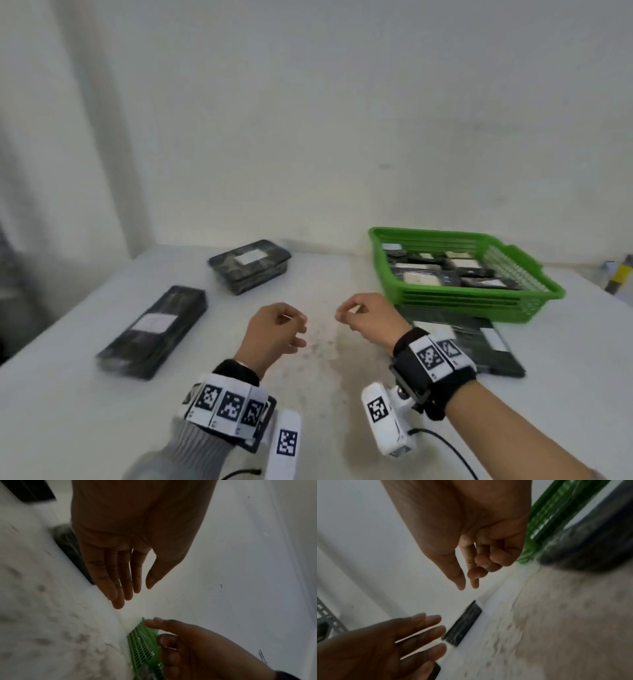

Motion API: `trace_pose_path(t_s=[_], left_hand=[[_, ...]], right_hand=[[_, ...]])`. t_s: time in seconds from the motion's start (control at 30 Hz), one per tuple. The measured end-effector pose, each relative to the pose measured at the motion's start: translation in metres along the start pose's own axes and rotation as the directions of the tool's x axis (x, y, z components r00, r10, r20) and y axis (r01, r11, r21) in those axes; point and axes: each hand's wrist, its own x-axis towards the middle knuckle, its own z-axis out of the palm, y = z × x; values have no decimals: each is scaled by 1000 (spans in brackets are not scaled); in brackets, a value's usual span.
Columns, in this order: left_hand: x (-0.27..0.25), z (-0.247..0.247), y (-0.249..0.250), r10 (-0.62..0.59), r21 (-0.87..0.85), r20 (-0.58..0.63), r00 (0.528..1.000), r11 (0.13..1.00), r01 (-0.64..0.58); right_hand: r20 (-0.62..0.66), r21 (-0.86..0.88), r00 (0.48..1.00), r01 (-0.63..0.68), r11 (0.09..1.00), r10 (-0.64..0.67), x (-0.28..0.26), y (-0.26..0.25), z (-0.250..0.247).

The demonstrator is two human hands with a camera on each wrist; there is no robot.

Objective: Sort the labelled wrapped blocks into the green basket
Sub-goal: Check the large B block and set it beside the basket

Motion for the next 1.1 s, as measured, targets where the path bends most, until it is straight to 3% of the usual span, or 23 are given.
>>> trace_pose_path(t_s=[0.17,0.3,0.47,0.6,0.7,0.8,1.03,1.1], left_hand=[[-63,-77,-35,-116,-30,-100,988,993,113],[-98,-131,-59,-198,-14,-181,963,980,199],[-120,-177,-73,-250,-59,-237,939,968,243],[-126,-189,-78,-265,-105,-216,940,963,248],[-125,-191,-81,-270,-135,-215,939,960,245],[-123,-191,-84,-269,-156,-232,935,959,237],[-122,-192,-86,-269,-182,-248,931,957,228],[-122,-191,-85,-267,-180,-253,930,957,226]], right_hand=[[138,230,987,-111,967,81,0,-52,71],[298,353,948,-219,910,113,8,-107,130],[377,207,911,-261,943,170,20,-154,183],[357,154,919,-234,960,167,19,-170,212],[343,141,921,-247,959,186,14,-184,220],[386,160,888,-331,930,250,9,-191,217],[424,104,869,-328,939,256,12,-183,213],[479,107,837,-356,928,266,9,-184,208]])
